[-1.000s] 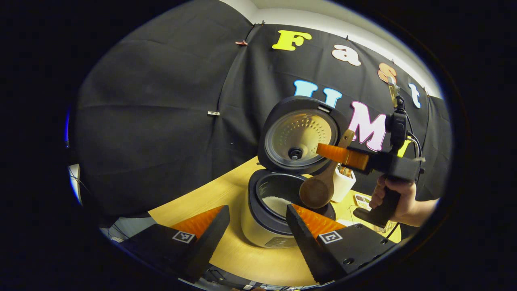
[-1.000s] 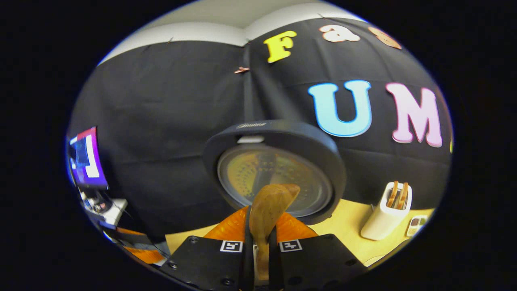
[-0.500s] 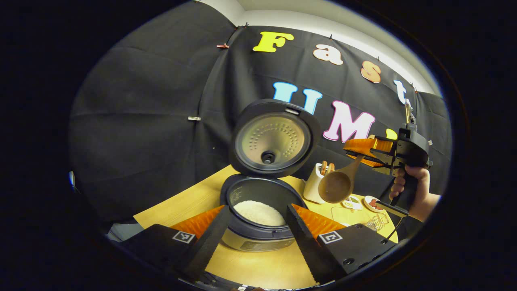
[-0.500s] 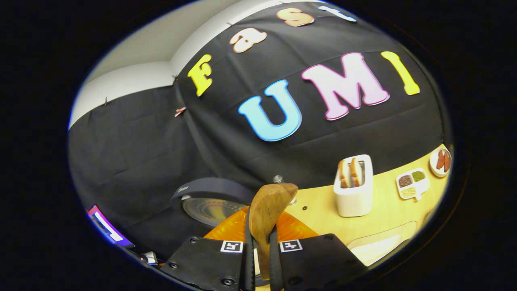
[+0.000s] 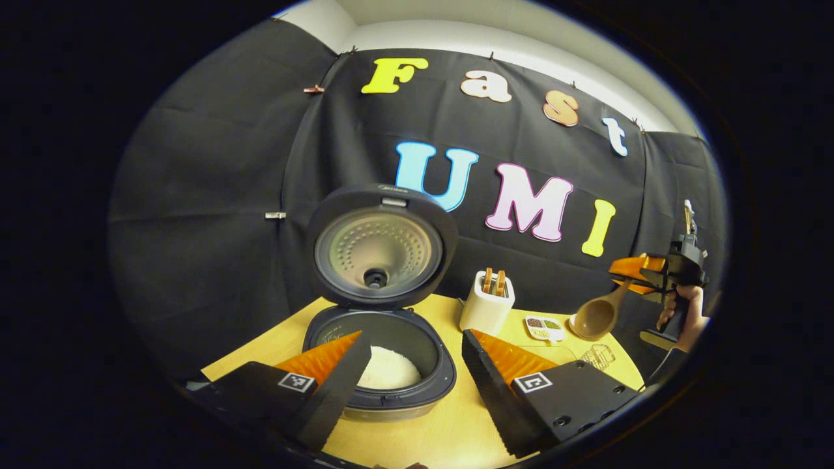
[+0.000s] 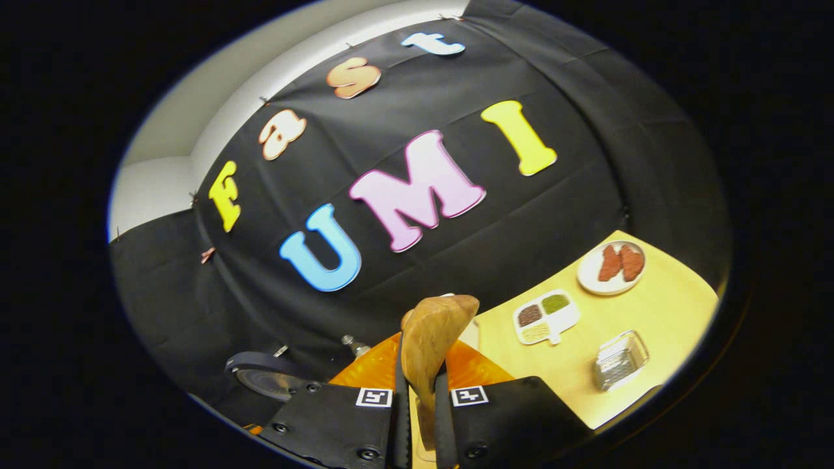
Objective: Close the left gripper, press the button to open the rice cooker; take a wooden spoon from the chopstick holder with the right hand, scoop a spoonful of rice and pour it into the rice cooker, then put the wooden spoon back into the chopstick holder.
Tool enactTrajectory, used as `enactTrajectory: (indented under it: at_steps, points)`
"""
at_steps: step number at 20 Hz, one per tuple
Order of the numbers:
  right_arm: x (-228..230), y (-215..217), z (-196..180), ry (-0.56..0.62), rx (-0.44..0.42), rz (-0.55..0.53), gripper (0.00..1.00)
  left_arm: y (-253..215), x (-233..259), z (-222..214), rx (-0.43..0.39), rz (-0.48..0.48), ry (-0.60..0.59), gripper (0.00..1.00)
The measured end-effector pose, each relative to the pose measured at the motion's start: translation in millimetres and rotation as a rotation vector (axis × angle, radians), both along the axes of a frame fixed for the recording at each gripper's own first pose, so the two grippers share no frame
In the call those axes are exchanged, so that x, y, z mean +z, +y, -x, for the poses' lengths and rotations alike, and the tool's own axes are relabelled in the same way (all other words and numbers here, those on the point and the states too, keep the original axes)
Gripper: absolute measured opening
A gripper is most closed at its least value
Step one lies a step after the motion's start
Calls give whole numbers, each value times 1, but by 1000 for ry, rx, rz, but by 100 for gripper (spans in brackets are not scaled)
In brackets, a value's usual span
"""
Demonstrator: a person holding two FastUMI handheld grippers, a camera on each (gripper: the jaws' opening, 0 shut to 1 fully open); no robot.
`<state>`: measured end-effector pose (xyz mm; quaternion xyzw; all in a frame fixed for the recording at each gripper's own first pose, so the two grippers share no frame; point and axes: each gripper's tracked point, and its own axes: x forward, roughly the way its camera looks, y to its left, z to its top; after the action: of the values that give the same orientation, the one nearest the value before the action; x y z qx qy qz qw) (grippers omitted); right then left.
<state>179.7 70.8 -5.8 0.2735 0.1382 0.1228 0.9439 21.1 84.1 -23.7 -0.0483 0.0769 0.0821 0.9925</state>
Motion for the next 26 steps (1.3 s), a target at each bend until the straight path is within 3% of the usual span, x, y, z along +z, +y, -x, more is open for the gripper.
enactTrajectory:
  at_steps: [5,10,16,21,26]
  points:
    - [-24,-91,-21,30,-146,46,18,-19,7,-11,88,22,-1,95]
    - [-68,-150,-44,91,-239,63,18,-41,16,-11,162,-37,3,95]
    - [-120,-183,-63,163,-274,84,18,-49,19,-12,248,-62,10,95]
    - [-160,-189,-67,241,-268,93,18,-52,17,-7,358,9,-18,95]
    - [-190,-180,-75,293,-246,141,19,-38,46,3,421,-65,-84,95]
